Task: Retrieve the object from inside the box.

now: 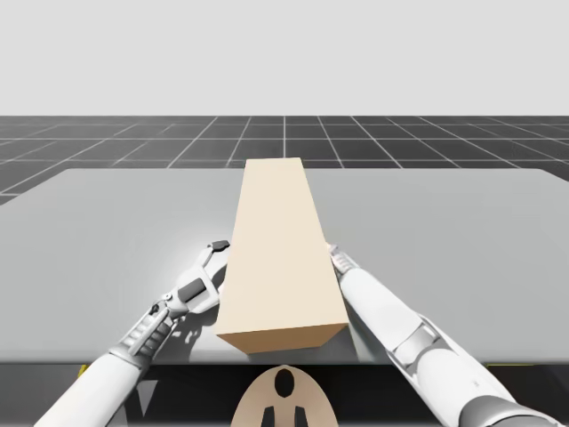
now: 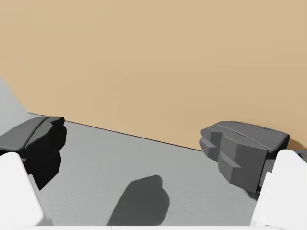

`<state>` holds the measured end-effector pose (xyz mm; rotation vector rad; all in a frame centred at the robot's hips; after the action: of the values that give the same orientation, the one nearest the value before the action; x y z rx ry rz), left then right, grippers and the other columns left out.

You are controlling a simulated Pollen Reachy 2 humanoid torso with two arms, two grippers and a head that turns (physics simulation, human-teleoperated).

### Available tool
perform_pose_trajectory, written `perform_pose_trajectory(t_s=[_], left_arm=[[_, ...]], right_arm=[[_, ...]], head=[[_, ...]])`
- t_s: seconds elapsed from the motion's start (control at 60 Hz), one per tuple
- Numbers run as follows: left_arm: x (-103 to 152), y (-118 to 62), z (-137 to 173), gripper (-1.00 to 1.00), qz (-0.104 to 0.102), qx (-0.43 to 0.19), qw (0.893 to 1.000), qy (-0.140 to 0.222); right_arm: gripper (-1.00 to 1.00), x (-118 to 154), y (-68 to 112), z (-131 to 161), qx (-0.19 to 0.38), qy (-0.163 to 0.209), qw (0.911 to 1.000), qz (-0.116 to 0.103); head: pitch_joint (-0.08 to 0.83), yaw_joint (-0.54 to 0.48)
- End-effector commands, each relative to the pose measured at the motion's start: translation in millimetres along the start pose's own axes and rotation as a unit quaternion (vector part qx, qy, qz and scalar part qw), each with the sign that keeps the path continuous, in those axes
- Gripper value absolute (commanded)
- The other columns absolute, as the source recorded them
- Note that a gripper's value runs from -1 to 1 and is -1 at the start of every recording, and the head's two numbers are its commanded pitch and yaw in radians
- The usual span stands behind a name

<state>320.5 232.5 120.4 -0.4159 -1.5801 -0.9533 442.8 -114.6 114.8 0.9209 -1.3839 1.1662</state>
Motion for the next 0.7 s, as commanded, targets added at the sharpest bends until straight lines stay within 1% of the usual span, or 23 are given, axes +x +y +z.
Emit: perform_pose_trajectory(t_s=[0.017,0.033,0.067,0.15,0.233,0.333,0.433,0.45,0.483,0.5,0.533,0.583,0.617,0.667,0.7], left_arm=[[-1,-7.9,-3,-1.0,0.001,-0.013,1.0,0.001],[-1,-7.8,-3,-1.0,0.001,-0.013,1.0,0.001],[-2,-7.8,-3,-1.0,0.001,-0.013,1.0,0.002],[-2,-8.2,-3,-1.0,-0.001,-0.013,1.0,0.004],[-3,-8.4,-3,-1.0,-0.001,-0.014,1.0,0.005],[-3,-8.5,-3,-1.0,-0.002,-0.013,1.0,0.006],[-3,-7.1,-3,-1.0,-0.001,-0.01,1.0,0.006],[-3,-6.6,-3,-1.0,-0.001,-0.009,1.0,0.006],[-3,-6.1,-3,-1.0,0.0,-0.008,1.0,0.006],[-3,-5.5,-3,-1.0,0.0,-0.006,1.0,0.005],[-3,-5.1,-2,-1.0,0.0,-0.005,1.0,0.005],[-2,-3.8,-2,-1.0,0.002,-0.003,1.0,0.003],[-2,-2.8,-2,-1.0,0.002,-0.002,1.0,0.002],[-2,-2.0,-1,-1.0,0.002,-0.001,1.0,0.001],[-2,-1.5,-1,-1.0,0.003,0.0,1.0,0.001]], right_arm=[[1.0,-2,56.8,-77,0.163,-0.142,0.9714,-0.098],[1.0,0,60.1,-77,0.171,-0.146,0.9692,-0.101],[1.0,2,63.5,-77,0.176,-0.149,0.9674,-0.103],[1.0,3,67.8,-74,0.182,-0.151,0.9661,-0.105],[1.0,3,69.5,-68,0.181,-0.145,0.9674,-0.102],[1.0,4,70.0,-52,0.174,-0.138,0.9706,-0.093],[1.0,8,71.6,-26,0.161,-0.127,0.9755,-0.078],[1.0,10,72.4,-16,0.155,-0.123,0.9778,-0.069],[1.0,11,73.2,-9,0.152,-0.122,0.9787,-0.065],[1.0,12,73.8,2,0.145,-0.117,0.9806,-0.061],[1.0,14,73.8,10,0.139,-0.116,0.9821,-0.054],[1.0,16,74.5,30,0.127,-0.112,0.9845,-0.046],[1.0,18,73.9,46,0.11,-0.107,0.9876,-0.034],[1.0,20,74.0,62,0.098,-0.103,0.9895,-0.026],[1.0,22,73.7,78,0.084,-0.1,0.9912,-0.017]], head=[[0.053,0.0],[0.053,0.0],[0.053,0.0],[0.053,-0.01],[0.052,-0.01],[0.052,-0.01],[0.051,-0.01],[0.052,-0.01],[0.051,-0.01],[0.05,-0.01],[0.05,-0.01],[0.05,-0.01],[0.049,-0.01],[0.048,-0.01],[0.048,-0.01]])
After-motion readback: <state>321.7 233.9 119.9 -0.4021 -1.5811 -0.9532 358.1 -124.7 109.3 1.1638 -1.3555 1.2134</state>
